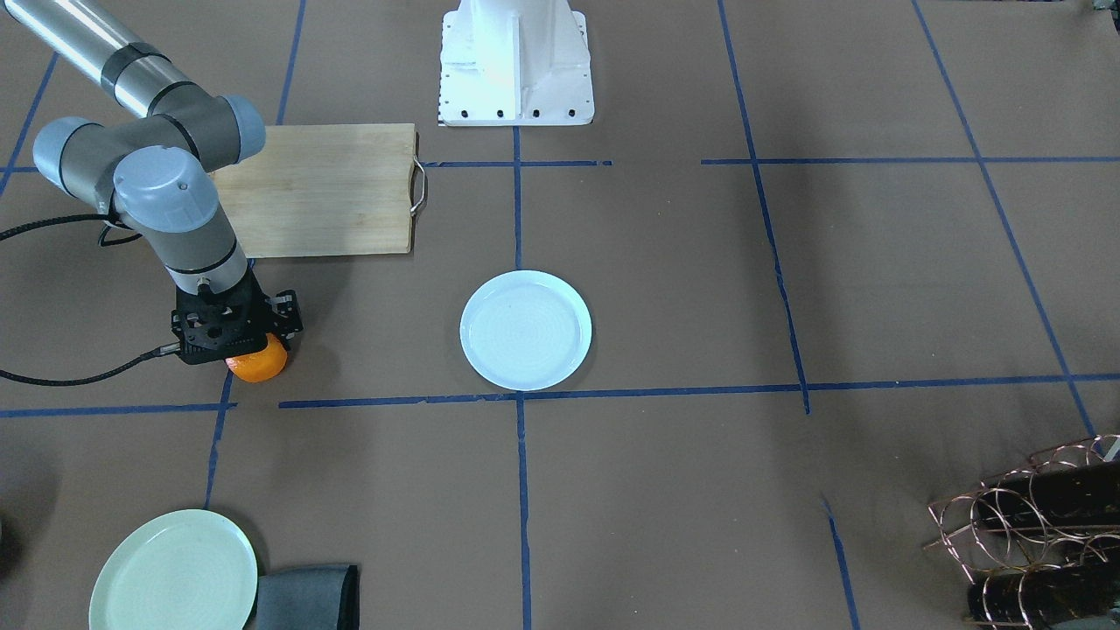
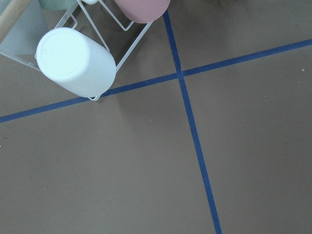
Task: Pick orange to plate
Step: 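Close the right gripper on the orange and lift it, then carry the orange with the right gripper over the light blue plate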
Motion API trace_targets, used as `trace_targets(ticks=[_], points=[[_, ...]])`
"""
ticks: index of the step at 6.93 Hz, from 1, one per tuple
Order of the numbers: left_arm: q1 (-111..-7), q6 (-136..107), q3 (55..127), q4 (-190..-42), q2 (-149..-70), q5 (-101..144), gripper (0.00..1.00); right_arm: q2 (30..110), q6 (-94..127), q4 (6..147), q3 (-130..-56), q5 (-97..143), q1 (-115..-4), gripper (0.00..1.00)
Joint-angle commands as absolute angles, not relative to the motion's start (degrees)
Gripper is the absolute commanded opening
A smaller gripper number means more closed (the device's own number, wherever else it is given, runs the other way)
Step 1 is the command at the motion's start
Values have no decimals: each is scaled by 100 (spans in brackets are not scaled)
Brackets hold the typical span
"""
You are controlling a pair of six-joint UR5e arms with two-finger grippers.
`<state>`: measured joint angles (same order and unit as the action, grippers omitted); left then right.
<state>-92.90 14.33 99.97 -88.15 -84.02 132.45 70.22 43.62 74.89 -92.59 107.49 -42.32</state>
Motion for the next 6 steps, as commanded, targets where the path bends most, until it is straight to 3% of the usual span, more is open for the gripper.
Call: trace_targets(ticks=[1, 3, 6], points=[[-9290, 1433, 9993, -8815, -8402, 13245, 100, 6359, 4926, 7689, -9255, 10749, -4202, 0], [-9290, 1433, 10002, -8815, -8402, 13245, 100, 5366, 5700, 8199, -9011, 10706, -3895, 1], [-9290, 1433, 10020, -8815, -8411, 13245, 100, 3715, 7001, 8271, -7275, 9818, -3087, 9]])
